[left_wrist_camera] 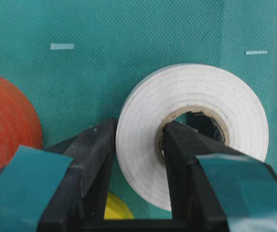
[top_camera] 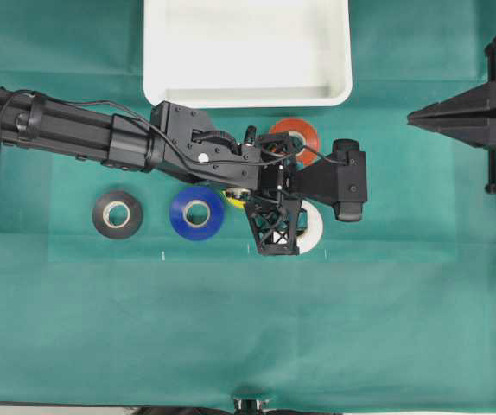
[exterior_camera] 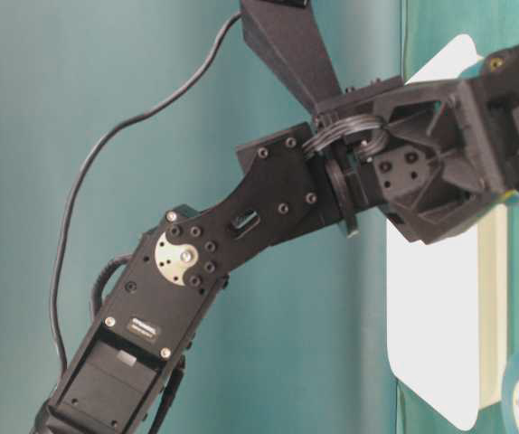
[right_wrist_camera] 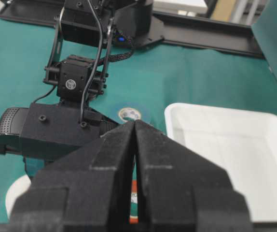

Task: Pick up the tape from a random location and place it into the white case.
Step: 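Lower the left gripper and close its fingers inside the white roll's core, then lift the white tape roll upward with the left gripper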

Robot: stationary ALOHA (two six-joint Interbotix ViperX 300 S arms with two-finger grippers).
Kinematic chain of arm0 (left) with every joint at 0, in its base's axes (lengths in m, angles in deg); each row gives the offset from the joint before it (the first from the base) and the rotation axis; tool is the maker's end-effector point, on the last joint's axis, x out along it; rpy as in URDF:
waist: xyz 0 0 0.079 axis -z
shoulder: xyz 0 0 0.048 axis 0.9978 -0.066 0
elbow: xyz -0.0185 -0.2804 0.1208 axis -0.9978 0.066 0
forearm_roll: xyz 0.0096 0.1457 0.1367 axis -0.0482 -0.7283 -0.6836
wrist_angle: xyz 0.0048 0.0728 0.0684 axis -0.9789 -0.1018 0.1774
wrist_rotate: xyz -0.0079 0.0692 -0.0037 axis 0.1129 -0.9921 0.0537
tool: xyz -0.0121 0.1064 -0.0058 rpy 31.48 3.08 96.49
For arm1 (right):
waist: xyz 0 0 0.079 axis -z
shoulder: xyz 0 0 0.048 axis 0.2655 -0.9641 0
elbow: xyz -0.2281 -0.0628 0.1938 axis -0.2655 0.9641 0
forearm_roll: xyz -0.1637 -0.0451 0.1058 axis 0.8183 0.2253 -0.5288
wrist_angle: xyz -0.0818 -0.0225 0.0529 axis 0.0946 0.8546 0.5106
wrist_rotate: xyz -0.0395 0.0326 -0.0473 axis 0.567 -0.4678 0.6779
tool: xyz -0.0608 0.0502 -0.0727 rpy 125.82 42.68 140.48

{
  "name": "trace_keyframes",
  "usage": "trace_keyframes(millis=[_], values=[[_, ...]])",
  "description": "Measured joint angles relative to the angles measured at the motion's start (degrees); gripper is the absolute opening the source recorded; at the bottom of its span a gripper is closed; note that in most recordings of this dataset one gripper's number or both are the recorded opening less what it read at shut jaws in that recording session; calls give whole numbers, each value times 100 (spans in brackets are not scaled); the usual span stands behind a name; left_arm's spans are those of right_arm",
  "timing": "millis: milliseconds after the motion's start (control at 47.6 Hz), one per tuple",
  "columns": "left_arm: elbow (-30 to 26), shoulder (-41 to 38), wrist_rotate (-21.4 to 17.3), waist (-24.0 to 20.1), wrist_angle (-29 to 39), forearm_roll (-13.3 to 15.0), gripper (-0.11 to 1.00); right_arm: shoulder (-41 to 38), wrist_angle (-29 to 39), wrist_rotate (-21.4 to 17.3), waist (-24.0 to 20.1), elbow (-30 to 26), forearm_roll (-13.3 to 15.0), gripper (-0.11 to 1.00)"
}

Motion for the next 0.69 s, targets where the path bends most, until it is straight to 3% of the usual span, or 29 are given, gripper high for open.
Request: trace_keyframes(millis=[336,694], values=[[-35,53,0,0,123,0,27,0,0,0,0,0,0,0],[-158,615,9,9,466,0,27,0,44,0,0,-9,0,0]])
